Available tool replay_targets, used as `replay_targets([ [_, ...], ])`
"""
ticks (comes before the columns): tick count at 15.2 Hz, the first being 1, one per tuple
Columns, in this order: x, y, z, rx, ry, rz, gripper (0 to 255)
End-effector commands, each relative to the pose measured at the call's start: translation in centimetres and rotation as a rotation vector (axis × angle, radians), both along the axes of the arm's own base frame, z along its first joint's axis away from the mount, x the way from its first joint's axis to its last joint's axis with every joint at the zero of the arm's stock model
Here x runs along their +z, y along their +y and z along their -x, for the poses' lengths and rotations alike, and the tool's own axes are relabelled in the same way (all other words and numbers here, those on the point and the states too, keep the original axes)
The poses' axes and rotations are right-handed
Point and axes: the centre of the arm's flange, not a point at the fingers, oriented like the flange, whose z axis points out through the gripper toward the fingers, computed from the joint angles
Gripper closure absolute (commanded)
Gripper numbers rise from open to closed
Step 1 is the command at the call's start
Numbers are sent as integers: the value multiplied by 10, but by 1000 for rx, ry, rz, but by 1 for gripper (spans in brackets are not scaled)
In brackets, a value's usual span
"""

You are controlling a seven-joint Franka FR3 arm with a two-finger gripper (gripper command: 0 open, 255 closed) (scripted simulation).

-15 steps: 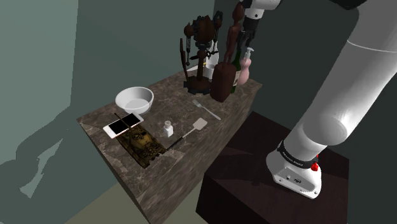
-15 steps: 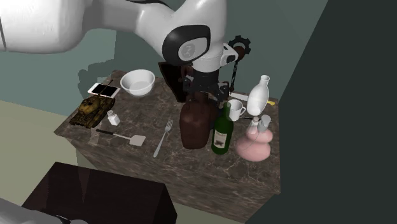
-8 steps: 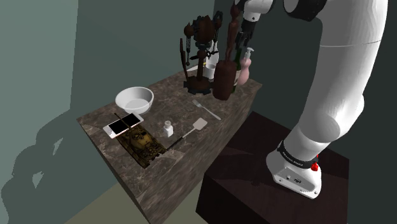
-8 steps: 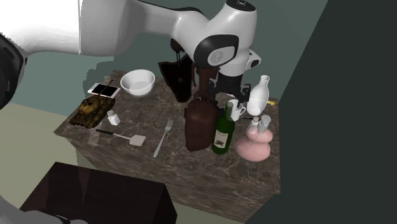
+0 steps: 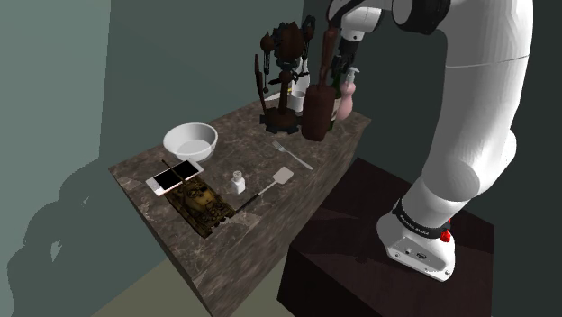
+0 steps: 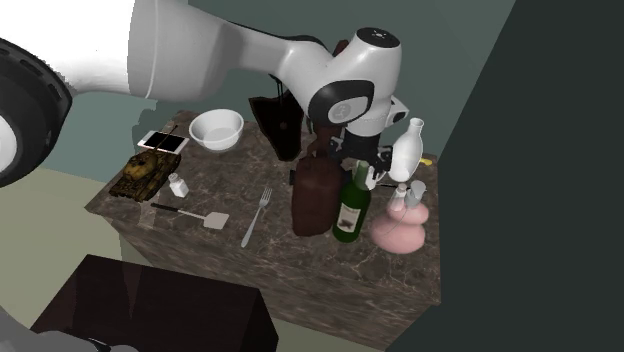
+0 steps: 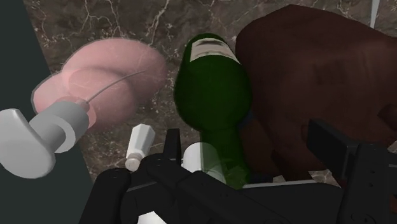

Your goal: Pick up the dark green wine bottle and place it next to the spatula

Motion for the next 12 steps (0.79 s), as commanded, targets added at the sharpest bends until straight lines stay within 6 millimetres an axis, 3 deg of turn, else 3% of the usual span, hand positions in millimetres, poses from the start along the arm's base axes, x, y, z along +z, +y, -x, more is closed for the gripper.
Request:
replay_targets([
  [1,-4,-1,0,0,0,0,0],
  [7,-4,-1,0,0,0,0,0],
  [8,-4,-1,0,0,0,0,255],
  [12,-4,-1,-1,0,0,0,255],
])
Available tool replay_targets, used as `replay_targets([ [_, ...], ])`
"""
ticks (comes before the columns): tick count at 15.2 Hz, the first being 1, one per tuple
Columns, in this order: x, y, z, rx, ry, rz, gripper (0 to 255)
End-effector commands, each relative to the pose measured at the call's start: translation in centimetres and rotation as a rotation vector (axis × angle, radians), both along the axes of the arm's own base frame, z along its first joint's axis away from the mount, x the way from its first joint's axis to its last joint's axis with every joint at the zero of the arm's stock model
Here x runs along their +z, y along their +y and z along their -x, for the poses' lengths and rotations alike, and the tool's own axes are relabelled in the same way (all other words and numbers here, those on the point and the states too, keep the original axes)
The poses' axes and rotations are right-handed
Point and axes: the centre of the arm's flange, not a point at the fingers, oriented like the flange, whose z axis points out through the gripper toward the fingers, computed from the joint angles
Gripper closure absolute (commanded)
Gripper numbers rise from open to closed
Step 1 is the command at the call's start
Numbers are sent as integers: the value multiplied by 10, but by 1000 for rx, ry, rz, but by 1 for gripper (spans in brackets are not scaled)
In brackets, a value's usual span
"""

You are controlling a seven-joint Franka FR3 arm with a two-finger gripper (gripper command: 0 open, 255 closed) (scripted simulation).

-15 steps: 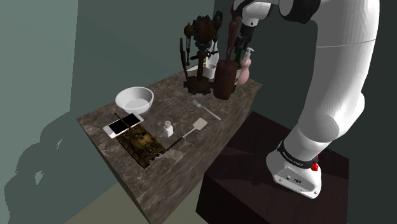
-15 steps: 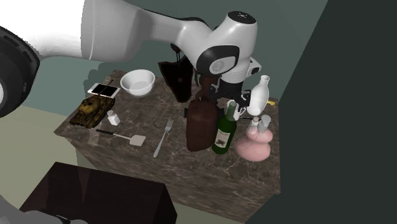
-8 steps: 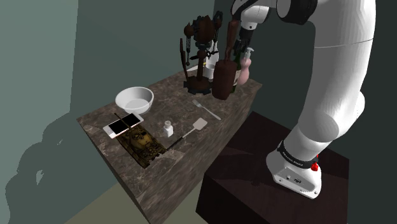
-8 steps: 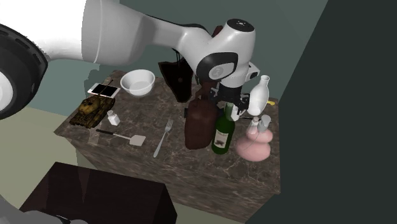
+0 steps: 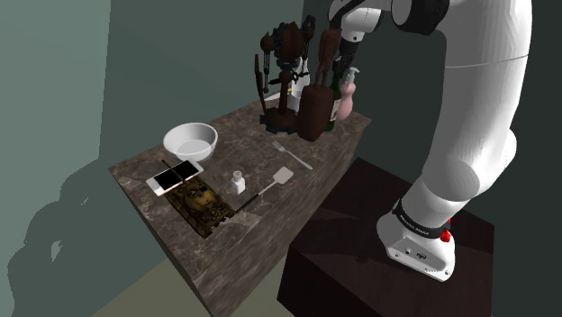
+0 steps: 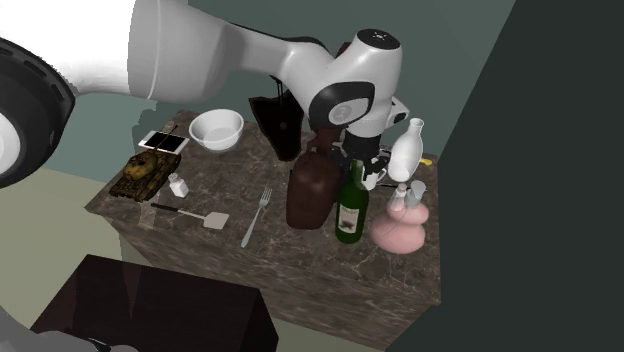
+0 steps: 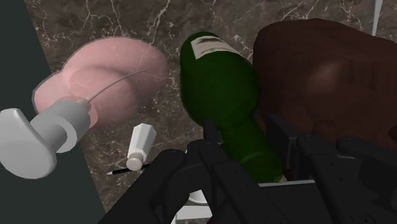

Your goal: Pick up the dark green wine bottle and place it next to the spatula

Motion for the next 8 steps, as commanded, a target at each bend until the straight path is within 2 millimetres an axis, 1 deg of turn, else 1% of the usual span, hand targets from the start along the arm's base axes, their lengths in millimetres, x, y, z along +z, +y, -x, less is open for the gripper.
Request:
replay_targets([
  [1,-2,0,0,1,3,-3,255],
  [5,-2,1,0,1,3,-3,255],
  [8,14,1,0,1,3,-3,255],
])
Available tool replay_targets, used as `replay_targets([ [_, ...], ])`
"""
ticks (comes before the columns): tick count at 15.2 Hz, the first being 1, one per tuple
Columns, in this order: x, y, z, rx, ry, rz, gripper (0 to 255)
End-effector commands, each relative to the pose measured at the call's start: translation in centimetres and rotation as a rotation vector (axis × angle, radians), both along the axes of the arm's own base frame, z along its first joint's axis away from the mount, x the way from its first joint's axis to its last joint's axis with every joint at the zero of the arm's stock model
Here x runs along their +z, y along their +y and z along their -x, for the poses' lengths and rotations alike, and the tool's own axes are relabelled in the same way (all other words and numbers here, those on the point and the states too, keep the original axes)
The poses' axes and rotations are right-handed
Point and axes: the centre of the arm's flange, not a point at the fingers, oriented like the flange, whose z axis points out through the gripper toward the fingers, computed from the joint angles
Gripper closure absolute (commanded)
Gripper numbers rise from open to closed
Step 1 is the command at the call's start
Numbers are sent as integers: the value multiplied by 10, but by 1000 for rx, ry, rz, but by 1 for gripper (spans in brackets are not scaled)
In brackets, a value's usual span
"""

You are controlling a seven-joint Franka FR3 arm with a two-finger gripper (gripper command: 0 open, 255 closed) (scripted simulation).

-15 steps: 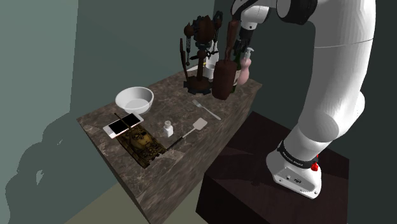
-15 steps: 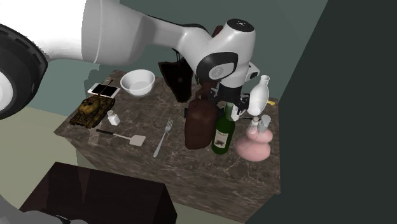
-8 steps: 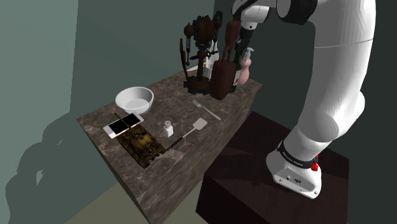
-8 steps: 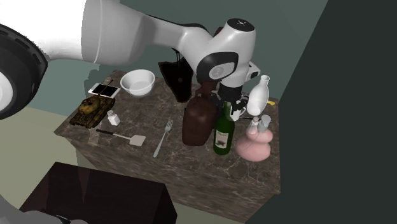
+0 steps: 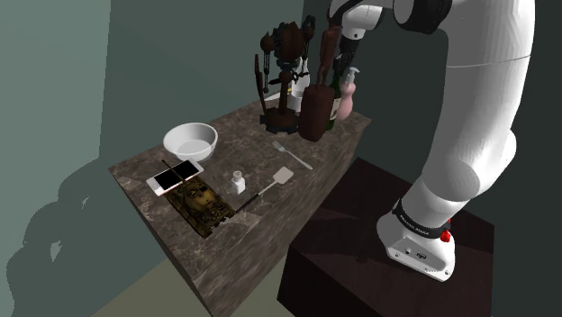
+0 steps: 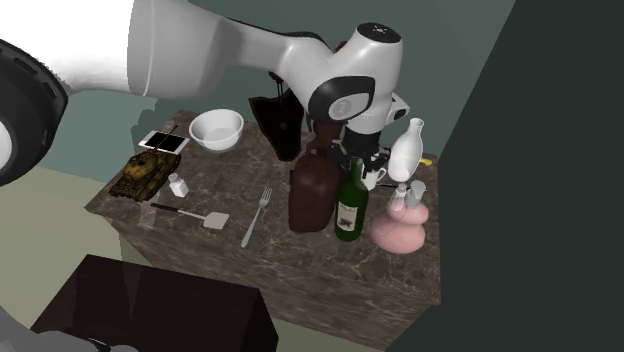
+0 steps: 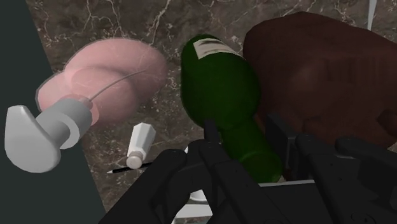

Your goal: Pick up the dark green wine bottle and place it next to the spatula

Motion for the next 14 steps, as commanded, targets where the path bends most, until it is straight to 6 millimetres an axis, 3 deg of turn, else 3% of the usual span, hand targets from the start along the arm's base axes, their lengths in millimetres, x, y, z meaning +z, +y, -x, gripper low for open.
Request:
replay_targets([
  [1,10,0,-1,0,0,0,255],
  [13,72,0,-1,0,0,0,255],
  [14,72,12,-5,0,0,0,255],
])
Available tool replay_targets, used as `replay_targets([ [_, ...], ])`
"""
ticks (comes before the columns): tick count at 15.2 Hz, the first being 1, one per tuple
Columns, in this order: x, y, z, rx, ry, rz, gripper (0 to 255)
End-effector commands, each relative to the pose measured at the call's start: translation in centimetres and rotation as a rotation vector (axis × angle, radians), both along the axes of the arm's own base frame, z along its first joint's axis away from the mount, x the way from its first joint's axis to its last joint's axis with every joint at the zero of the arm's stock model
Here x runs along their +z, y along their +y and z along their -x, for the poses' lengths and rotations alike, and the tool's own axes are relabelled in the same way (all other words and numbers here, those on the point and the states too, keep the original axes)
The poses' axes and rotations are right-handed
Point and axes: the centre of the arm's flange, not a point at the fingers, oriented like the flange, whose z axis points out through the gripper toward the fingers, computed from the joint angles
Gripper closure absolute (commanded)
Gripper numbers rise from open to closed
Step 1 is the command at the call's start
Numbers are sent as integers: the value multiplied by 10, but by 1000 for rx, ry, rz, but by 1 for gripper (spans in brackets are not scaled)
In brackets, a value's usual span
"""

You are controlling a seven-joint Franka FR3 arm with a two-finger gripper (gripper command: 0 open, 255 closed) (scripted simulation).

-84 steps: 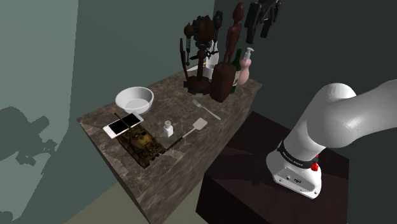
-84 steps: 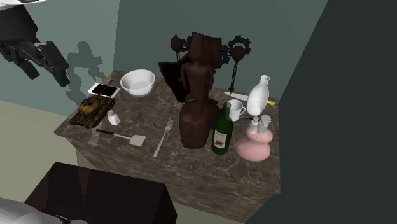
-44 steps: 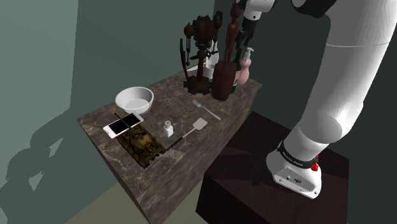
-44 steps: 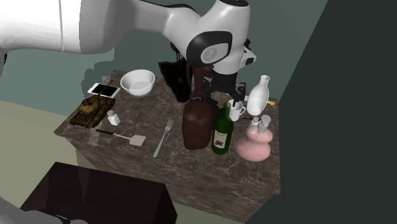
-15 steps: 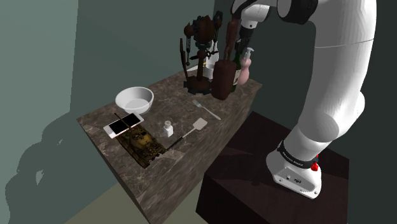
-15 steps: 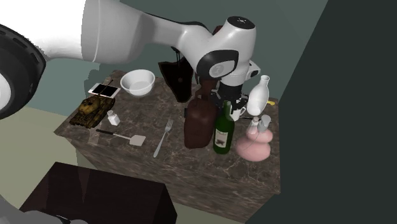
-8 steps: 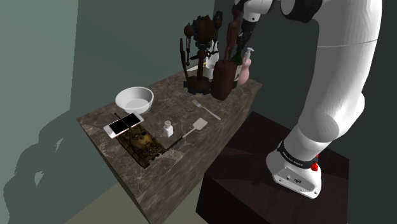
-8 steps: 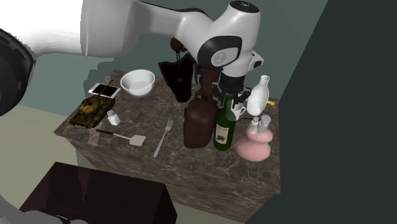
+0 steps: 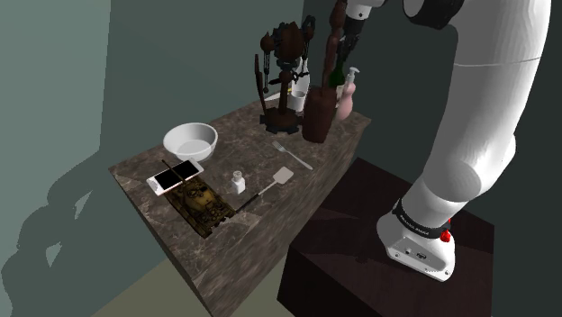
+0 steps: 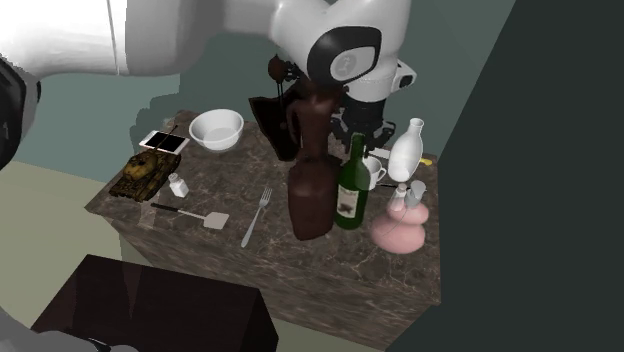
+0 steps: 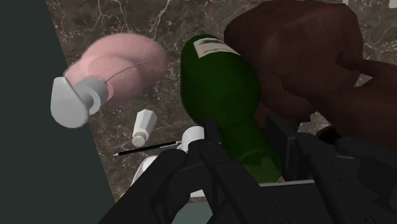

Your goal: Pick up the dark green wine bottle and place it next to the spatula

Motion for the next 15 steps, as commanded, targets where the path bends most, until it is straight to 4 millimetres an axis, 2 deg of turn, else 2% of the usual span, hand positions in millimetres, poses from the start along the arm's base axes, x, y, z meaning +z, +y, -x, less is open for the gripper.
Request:
replay_targets([
  [1,3,19,-7,0,0,0,255],
  [15,3,194,-67,0,0,0,255],
])
